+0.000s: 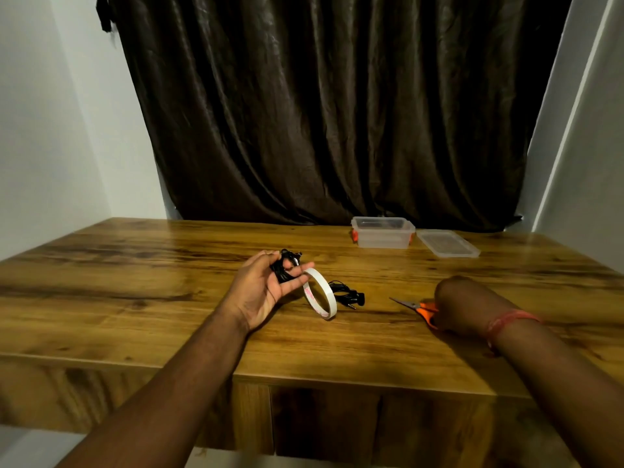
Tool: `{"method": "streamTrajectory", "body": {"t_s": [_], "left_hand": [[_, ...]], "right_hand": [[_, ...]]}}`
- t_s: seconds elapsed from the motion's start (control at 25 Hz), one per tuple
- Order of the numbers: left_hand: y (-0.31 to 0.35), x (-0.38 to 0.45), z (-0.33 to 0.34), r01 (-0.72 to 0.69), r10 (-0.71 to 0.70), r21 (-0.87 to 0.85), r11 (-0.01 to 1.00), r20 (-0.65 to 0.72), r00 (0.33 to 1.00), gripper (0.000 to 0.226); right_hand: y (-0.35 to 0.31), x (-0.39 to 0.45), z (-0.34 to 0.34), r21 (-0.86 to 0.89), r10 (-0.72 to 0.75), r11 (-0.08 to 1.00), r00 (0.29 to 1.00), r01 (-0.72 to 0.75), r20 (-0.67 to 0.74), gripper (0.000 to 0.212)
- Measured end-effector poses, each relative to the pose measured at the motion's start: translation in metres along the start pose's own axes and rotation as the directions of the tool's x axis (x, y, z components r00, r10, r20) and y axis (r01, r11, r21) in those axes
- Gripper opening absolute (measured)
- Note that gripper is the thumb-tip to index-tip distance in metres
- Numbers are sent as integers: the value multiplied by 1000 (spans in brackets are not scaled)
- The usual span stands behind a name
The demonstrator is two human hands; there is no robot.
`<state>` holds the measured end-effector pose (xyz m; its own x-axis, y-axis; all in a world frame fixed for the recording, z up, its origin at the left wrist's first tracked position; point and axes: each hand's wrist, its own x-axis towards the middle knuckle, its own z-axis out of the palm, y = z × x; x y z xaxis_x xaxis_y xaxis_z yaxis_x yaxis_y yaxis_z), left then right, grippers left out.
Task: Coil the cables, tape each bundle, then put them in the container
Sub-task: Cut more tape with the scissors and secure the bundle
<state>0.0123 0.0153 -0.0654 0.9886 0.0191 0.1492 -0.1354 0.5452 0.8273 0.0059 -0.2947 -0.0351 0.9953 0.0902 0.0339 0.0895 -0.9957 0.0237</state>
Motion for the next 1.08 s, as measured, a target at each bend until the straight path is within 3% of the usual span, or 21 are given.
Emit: {"method": "streamTrajectory", "body": {"t_s": [0.04,0.08,0.12,0.16,0.2,0.24,0.28,0.36,0.48,0.68,1.08], "left_hand": [[0,-1,1,-2,2,0,1000,1,1000,19],[1,-1,2,-4,4,-2,1000,2,1000,20],[1,-2,3,-7,7,-9,1000,6,1000,21],[1,-1,4,-10,10,-19,1000,10,1000,21],[1,-1,4,-12,13,-29,1000,15,1000,22],[1,-1,4,-13,14,-33,999,18,1000,22],[1,0,5,-14,14,-33,999,18,1000,23],[-1,0,5,-20,20,-30,999,12,1000,23],[-1,-1,7,-26,26,-39,999,12,1000,24],[-2,1,6,-16,19,-86,996,29,999,24],[-3,2,0,-1,4,-62,998,52,999,18]], "right_hand": [[-2,-2,-1,166,7,986,999,2,-54,21],[-6,-6,-2,472,43,881,996,1,-83,18],[-17,-15,-4,805,71,593,996,-7,-44,12],[-34,-27,-6,975,31,219,999,-34,28,6],[-53,-39,-4,994,-68,-70,994,-85,81,8],[-73,-49,1,963,-189,-223,976,-151,109,14],[-93,-57,7,935,-303,-285,945,-212,122,18],[-128,-65,20,910,-457,-289,878,-296,140,27],[-156,-57,32,882,-527,-316,838,-349,143,44],[-166,-37,31,826,-502,-445,860,-347,91,43],[-168,-32,34,833,-475,-453,877,-318,76,34]]}}
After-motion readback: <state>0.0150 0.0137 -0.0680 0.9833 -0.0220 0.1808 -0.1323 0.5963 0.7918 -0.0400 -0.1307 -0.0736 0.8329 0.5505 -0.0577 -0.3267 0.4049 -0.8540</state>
